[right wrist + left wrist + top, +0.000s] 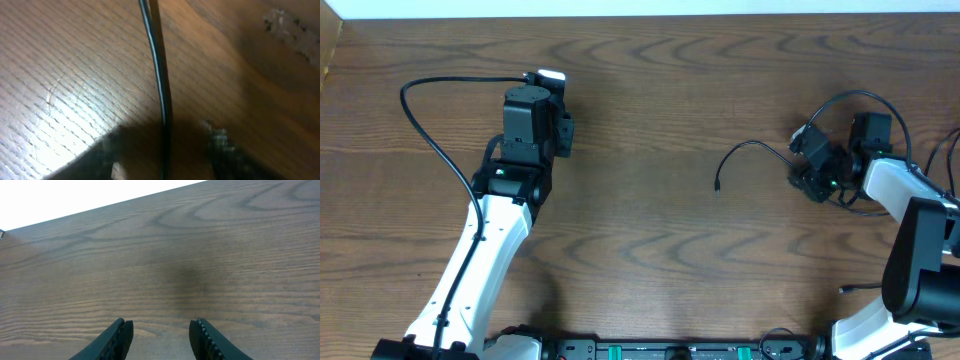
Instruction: Untangle cables
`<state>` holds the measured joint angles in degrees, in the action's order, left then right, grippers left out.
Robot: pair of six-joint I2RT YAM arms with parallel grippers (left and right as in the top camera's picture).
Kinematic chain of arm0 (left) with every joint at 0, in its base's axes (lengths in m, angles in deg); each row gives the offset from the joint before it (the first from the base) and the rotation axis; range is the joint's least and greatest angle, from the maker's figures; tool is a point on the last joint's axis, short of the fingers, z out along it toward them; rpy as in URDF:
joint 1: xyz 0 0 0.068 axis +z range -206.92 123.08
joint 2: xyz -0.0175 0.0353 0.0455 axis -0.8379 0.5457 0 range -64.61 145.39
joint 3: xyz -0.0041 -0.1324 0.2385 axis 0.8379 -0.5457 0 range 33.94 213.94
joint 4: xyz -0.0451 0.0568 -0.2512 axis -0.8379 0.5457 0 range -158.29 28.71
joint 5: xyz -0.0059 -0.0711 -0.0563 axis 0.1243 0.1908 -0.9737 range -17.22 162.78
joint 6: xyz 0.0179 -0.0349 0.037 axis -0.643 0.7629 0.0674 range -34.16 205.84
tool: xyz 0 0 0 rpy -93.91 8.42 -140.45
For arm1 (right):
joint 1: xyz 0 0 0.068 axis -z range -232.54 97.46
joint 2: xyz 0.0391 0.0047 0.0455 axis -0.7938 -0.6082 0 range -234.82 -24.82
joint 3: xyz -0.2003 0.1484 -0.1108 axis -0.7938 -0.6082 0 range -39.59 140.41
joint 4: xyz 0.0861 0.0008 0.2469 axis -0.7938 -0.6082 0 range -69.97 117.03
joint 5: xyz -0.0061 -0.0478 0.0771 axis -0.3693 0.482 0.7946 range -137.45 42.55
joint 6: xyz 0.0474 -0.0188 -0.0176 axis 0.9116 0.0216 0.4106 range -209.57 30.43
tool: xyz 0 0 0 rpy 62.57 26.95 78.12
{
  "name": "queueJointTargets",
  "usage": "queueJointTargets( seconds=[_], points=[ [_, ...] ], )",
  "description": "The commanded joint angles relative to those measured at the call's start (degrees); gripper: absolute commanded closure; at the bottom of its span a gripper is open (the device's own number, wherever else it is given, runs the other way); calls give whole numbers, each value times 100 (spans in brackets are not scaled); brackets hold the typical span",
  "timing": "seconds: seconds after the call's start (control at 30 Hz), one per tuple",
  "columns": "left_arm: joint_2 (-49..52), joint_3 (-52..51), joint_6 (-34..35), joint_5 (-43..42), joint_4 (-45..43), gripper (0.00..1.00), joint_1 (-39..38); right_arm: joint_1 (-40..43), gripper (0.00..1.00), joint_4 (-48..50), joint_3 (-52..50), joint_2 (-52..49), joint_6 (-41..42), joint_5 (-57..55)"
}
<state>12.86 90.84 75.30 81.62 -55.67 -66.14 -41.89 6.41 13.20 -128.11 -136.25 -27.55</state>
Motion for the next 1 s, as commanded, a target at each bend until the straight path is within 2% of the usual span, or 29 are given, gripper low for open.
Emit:
queueJointTargets(
  seconds=[0.0,0.03,0.3,0.57,0.87,0.97],
  points=[
    [35,28,-50,-74,-7,57,15,116,95,66,-317,-164,-4,-387],
    [35,28,-52,-74,-7,58,15,131,99,76,-319,-164,9,-385],
    [35,28,-52,-74,-7,58,15,201,99,221,-319,-164,313,-439],
    [35,28,-52,-74,-7,57,15,835,99,992,-319,-164,2249,-1486],
    [35,28,-50,-74,-4,58,15,1873,99,986,-319,-164,3696,-2935],
    [35,28,-52,-74,-7,58,15,2382,99,863,-319,-164,4522,-3265]
  ],
)
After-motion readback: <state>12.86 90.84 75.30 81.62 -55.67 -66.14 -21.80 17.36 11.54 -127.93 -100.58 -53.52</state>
